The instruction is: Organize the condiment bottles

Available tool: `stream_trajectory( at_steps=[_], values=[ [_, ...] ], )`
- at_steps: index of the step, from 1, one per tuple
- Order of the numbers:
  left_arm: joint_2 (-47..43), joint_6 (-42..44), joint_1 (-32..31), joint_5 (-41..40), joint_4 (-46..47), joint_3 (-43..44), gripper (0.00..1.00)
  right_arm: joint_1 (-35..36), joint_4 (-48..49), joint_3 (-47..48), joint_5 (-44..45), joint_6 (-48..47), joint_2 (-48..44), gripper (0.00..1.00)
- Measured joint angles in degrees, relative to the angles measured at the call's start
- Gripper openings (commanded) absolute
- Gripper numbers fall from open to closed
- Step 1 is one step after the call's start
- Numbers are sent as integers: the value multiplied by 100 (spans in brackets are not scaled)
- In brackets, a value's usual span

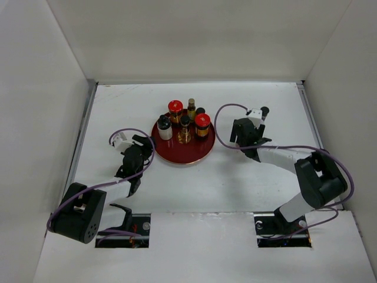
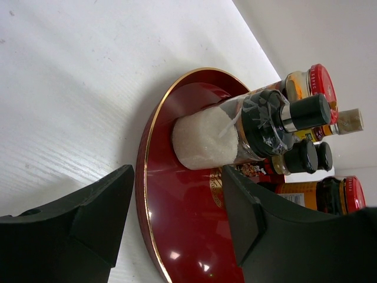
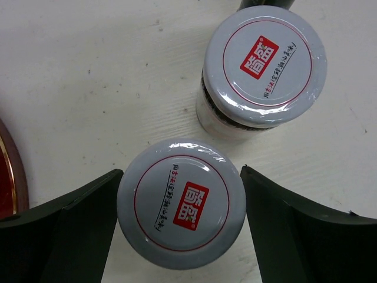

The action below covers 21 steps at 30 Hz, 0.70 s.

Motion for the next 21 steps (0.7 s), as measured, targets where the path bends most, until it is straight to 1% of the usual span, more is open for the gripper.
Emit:
stream_trajectory(
  at_steps=[2,3,6,9,13,17,19,21],
  values=[
    [0,0,0,0,0,0,60,-9,26,39,-13,35,85,69],
    [0,0,-2,0,0,0,60,-13,39,46,-4,46,105,65],
    [2,0,-13,0,0,0,60,-11,63,37,-15,90,98,57],
    [4,-2,-15,2,2,0,60,26,59,-120,-7,57,-103,55],
    [4,-2,-33,2,7,0,60,308,-212,-435,35,-35,-885,55],
    [2,0,-33,-2,15,0,60,988,-361,-365,2,-59,-1508,55],
    [2,0,-26,-2,15,0,60,1447,-367,-195,-35,-24,-1480,55],
    [2,-2,0,0,17,0,60,1915,-328,70,-111,-9,-1228,55]
  ],
)
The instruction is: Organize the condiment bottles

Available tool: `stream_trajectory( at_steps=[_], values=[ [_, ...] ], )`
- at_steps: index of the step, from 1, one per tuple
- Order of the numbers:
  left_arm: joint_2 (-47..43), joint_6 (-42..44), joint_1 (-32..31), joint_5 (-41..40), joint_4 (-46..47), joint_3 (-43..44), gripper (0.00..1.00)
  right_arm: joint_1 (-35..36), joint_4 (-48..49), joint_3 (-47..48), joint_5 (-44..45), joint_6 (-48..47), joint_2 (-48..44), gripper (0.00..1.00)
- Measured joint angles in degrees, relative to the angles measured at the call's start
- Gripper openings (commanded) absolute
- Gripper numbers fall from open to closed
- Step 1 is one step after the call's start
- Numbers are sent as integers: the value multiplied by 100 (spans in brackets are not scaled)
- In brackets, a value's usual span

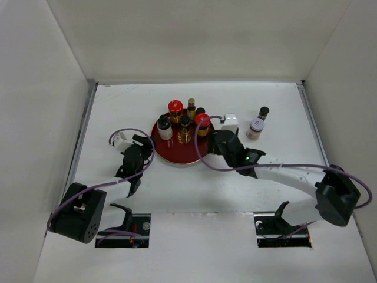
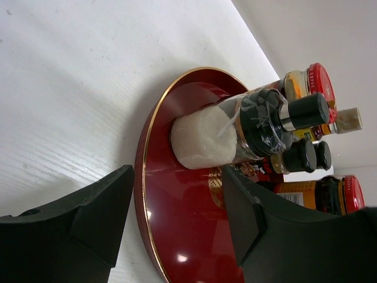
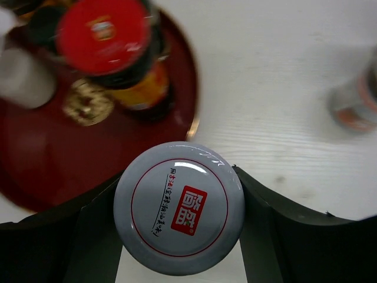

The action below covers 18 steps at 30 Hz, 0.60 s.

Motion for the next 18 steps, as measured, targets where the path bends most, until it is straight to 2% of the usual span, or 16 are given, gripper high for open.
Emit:
stream_trajectory(
  at_steps=[6,15,18],
  values=[
    [-11,-20,107,2,0,0,59,804,422,1102,-367,-122,1364,55],
    [7,-278,400,74,2,-9,59,848,734,2868,-654,-297,3521,56],
    [87,-365,461,118,4,-11,59,894,737,3254,-693,-343,4068,60]
  ],
)
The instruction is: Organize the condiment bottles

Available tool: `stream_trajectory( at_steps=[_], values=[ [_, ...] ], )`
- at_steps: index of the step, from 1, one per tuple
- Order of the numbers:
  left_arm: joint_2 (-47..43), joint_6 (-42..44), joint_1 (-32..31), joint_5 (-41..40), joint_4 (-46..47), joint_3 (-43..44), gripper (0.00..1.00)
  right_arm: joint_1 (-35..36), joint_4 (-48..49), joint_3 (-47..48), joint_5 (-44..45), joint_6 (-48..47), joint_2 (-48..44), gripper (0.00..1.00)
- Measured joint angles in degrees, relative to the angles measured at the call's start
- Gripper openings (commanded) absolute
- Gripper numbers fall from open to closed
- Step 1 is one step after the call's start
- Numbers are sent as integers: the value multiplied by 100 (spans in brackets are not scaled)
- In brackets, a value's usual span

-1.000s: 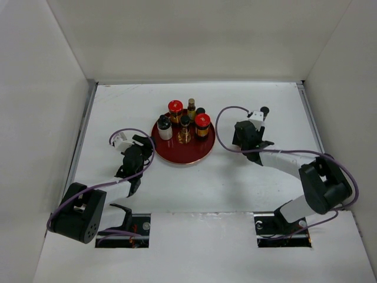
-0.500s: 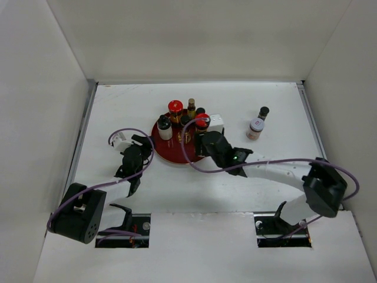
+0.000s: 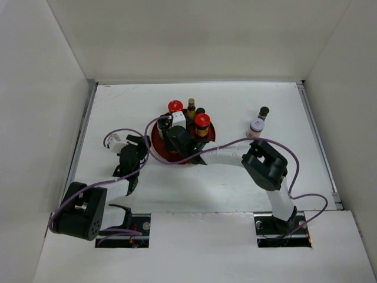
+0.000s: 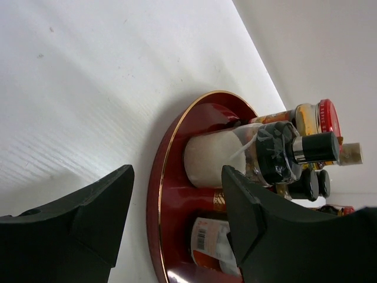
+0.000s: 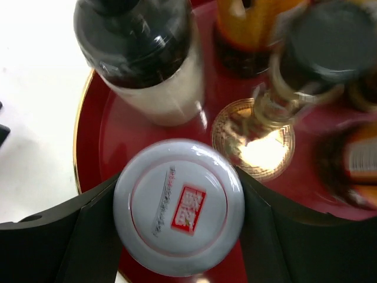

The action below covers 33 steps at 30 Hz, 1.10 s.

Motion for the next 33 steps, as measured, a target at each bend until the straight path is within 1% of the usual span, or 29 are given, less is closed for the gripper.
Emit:
stream_trajectory(
  at_steps=[1,4,5,6,10,13,15,16,18,19,20,21,22,23,25,26,27,28,29,31,33],
  values=[
    [22,-22,22,31,-2,-2,59,31,72,98,48,-44,111,63],
    [33,-76,28,79,0,-4,59,72,87,273,-2,-46,227,85],
    [39,-87,28,90,2,-4,59,96,96,293,-4,-33,236,91],
    [57,-101,28,101,9,-4,59,127,118,313,-28,-39,234,94],
    [74,-116,61,146,7,-4,59,210,179,275,-68,-72,127,98],
    [74,-116,83,151,7,-4,59,243,190,-157,-125,-116,-420,98],
    [66,-116,105,166,2,-4,59,223,208,-645,-142,-153,-1093,94],
    [59,-116,105,164,2,-4,59,188,223,-881,-136,-175,-1453,88],
    [52,-111,114,164,4,-4,58,37,295,-1419,-125,-188,-2273,69],
    [52,-111,116,166,4,-4,57,-105,345,-1696,-105,-175,-2704,55],
    [52,-114,120,168,2,-4,57,-304,422,-1941,-83,-157,-3077,45],
    [52,-111,116,168,7,-4,56,-531,474,-2144,-48,-142,-3373,41],
    [52,-105,109,168,7,-4,54,-835,544,-2361,4,-96,-3650,40],
    [52,-101,87,166,4,-4,52,-1154,560,-2538,90,-68,-3847,42],
    [55,-81,57,168,7,-4,50,-1827,514,-2817,286,-35,-4050,52],
    [57,-76,50,170,4,-4,50,-2149,428,-2889,413,-24,-4048,64],
    [57,-74,37,186,4,-4,50,-2437,306,-2911,507,-20,-3989,79],
    [57,-70,22,184,4,-4,50,-2677,208,-2909,601,-28,-3895,90],
    [57,-55,20,186,4,-4,50,-2857,157,-2909,682,-35,-3790,95],
    [57,-33,20,181,4,-4,51,-3171,44,-2903,772,-55,-3526,100],
    [52,-28,20,179,2,-4,52,-3394,-48,-2857,782,-59,-3202,100]
  ],
)
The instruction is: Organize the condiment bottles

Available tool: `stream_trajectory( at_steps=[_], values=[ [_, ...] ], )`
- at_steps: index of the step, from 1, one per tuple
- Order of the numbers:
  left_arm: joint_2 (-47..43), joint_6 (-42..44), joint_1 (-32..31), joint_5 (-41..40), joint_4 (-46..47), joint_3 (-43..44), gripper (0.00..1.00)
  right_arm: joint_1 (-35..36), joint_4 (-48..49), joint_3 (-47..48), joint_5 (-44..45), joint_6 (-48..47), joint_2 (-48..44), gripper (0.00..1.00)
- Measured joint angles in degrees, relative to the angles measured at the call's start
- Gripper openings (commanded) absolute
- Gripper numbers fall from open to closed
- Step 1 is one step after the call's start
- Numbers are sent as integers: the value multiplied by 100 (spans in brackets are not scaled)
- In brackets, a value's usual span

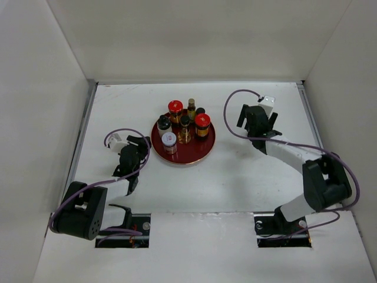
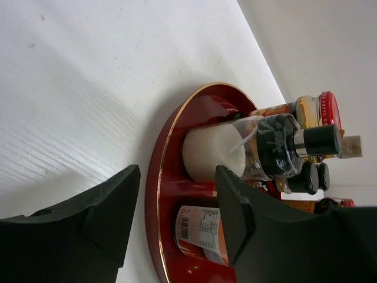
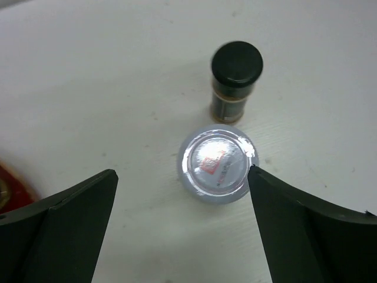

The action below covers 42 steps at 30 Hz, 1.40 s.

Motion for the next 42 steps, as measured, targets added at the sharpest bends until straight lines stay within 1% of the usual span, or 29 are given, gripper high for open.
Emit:
stream_trajectory(
  at_steps=[3,9,14,17,20,23,24,25,29,32,34,38,40,42],
  values=[
    [-4,20,0,0,2,0,53,-199,-96,190,79,-39,501,100],
    [-4,24,0,2,2,0,54,-463,-175,551,-48,44,964,100],
    [-2,24,0,2,2,0,54,-503,-223,553,-96,125,999,92],
    [-2,24,-7,2,2,0,54,-501,-225,553,-111,162,1040,80],
    [-2,24,-7,2,2,0,54,-509,-227,551,-173,260,1084,79],
    [-2,26,-11,2,2,0,54,-509,-219,535,-184,321,1110,55],
    [-2,26,-11,2,2,0,54,-509,-201,520,-184,345,1110,51],
    [-2,26,-9,4,2,0,54,-505,-177,507,-190,363,1104,48],
    [-2,35,-26,0,2,0,54,-446,-96,289,-188,422,909,46],
    [-2,39,-33,7,2,0,54,-203,-247,-81,-162,413,457,46],
    [-2,39,-33,2,2,0,54,79,-433,-339,-144,393,46,46],
    [-4,44,-37,-2,2,0,54,960,-782,-678,-136,402,-896,46],
    [-2,44,-42,-4,2,0,54,1475,-772,-688,-146,411,-1167,46],
    [-2,52,-68,-24,4,0,54,1974,-704,-629,-179,426,-1239,46]
  ],
)
